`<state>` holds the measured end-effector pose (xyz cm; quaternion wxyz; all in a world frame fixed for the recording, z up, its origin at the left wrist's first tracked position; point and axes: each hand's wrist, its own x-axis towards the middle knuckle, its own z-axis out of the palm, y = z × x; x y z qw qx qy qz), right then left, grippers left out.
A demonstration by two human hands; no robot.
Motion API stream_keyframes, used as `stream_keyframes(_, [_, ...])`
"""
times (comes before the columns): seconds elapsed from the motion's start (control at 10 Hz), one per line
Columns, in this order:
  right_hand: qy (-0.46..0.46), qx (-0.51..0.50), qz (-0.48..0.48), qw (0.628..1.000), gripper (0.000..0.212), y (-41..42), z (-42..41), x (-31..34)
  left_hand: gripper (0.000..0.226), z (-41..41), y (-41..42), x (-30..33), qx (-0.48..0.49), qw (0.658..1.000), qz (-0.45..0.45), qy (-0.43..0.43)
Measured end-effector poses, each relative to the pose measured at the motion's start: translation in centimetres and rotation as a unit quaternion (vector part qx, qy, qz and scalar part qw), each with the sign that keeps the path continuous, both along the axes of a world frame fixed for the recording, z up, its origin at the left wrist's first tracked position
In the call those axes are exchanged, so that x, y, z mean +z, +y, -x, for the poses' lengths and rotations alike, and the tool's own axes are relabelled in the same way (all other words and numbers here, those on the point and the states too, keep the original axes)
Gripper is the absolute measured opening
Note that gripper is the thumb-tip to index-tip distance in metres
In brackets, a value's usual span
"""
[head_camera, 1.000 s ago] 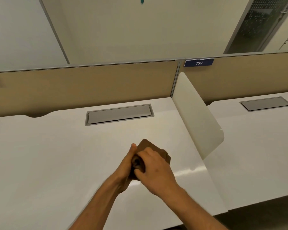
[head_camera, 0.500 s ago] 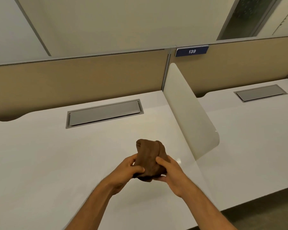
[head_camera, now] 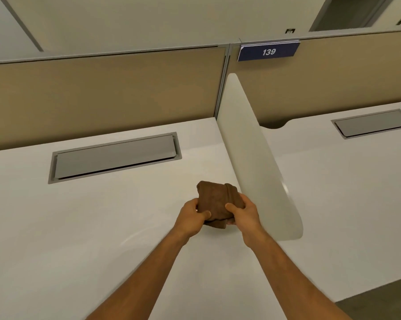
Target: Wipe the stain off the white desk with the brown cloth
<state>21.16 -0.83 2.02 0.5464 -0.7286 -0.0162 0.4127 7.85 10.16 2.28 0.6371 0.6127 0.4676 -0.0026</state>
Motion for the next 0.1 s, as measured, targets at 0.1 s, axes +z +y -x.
stream_keyframes(0.1, [-0.023, 0.027, 0.028, 0.999, 0.049, 1.18, -1.00, -1.35, 0.049, -1.08, 0.36, -1.18, -0.006, 0.997, -0.049, 0.051])
